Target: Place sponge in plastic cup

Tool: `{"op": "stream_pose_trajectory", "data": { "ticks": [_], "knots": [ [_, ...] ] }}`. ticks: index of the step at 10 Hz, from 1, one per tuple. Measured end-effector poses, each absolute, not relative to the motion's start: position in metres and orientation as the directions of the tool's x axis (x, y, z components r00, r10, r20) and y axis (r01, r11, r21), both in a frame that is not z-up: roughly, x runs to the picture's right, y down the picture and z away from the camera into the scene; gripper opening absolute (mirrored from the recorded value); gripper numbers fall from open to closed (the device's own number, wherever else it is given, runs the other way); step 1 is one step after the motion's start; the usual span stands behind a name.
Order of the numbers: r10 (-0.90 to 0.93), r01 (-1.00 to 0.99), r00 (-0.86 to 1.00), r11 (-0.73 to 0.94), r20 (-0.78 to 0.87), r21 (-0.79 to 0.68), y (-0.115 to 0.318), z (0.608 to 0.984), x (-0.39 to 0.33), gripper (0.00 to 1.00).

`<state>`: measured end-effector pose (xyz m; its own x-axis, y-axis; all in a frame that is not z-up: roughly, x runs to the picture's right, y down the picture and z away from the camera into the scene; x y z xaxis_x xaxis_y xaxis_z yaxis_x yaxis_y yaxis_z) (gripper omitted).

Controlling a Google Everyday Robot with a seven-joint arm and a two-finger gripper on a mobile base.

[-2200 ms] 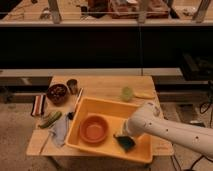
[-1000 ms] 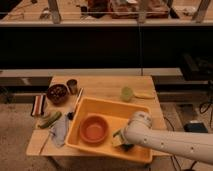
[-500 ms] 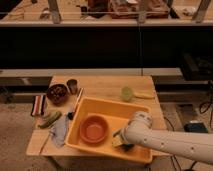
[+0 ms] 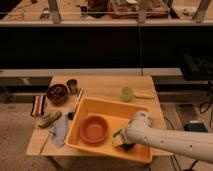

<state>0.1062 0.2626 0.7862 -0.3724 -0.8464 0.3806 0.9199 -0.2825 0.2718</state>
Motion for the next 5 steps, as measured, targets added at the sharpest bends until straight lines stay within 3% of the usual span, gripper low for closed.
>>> {"op": "stream_pose_trajectory", "data": {
  "ticks": [3,5],
  "knots": [
    [-0.84,0.916,-0.378,-0.28,0.388,0.287,0.2664,0.7913,0.1057,0.8],
    [-0.835,0.911,-0.389,-0.285,0.39,0.298,0.269,0.7935,0.1039,0.67]
  ]
}}
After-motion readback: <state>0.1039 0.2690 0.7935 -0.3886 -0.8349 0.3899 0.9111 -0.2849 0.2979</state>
